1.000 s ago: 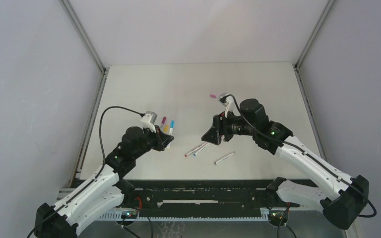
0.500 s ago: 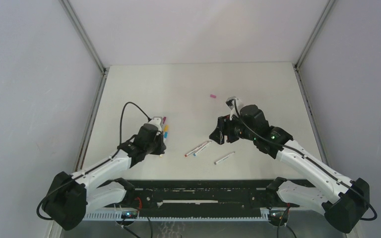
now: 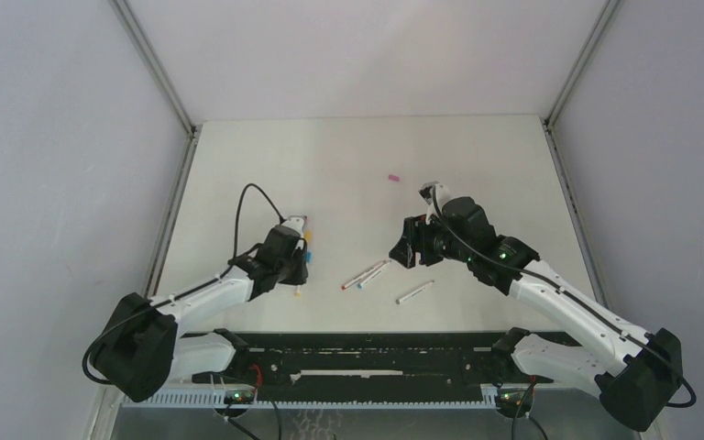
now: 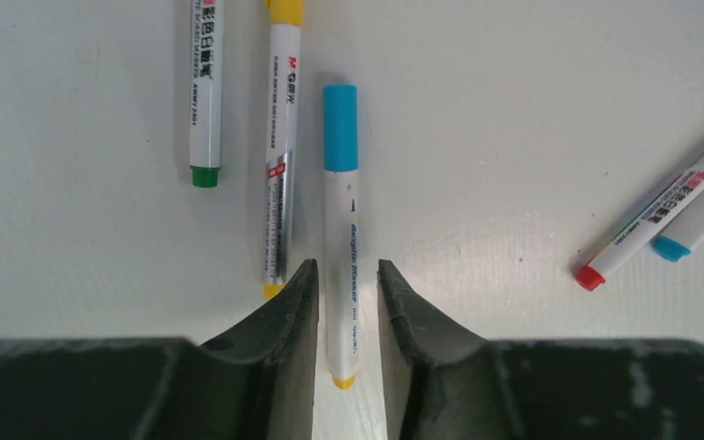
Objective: Insert the pens into the pen caps
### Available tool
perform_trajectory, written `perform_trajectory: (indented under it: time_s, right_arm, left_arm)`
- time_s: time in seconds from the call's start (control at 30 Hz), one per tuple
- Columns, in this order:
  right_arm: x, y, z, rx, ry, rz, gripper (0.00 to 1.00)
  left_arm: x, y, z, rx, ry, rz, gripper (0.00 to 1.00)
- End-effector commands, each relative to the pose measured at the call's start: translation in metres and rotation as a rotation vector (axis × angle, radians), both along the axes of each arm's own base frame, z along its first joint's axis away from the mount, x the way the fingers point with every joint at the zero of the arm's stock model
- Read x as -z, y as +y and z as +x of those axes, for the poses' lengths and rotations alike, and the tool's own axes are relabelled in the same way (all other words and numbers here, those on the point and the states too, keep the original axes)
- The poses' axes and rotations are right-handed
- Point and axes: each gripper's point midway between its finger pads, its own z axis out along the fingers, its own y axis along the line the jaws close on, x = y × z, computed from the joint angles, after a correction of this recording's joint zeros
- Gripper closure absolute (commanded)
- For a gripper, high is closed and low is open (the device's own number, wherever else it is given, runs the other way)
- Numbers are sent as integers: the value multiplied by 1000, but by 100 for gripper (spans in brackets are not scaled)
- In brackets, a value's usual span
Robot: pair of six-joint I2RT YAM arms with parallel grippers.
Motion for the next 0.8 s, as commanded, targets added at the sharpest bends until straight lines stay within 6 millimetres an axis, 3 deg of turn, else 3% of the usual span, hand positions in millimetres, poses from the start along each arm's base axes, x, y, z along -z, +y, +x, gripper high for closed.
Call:
perform_trajectory:
  time_s: [0.0, 0.17, 0.37, 0.6, 0.77]
  right_arm:
    - [-8, 1, 8, 32, -28, 19, 38]
    - [-5, -1, 9, 36, -26, 8, 38]
    - [-3, 0, 11, 34, -22, 9, 38]
    - [-6, 5, 11, 22, -12, 36, 47]
    - [-5, 3, 10, 29, -10, 38, 49]
  left_arm:
    - [-29, -7, 26, -15, -96, -15, 65]
    - [-51, -15, 28, 56, -192, -43, 56]
    - [-80, -64, 21, 248, -273, -171, 53]
    - [-69, -122, 7, 458, -208, -154, 54]
    - [-61, -141, 3, 529, -183, -140, 54]
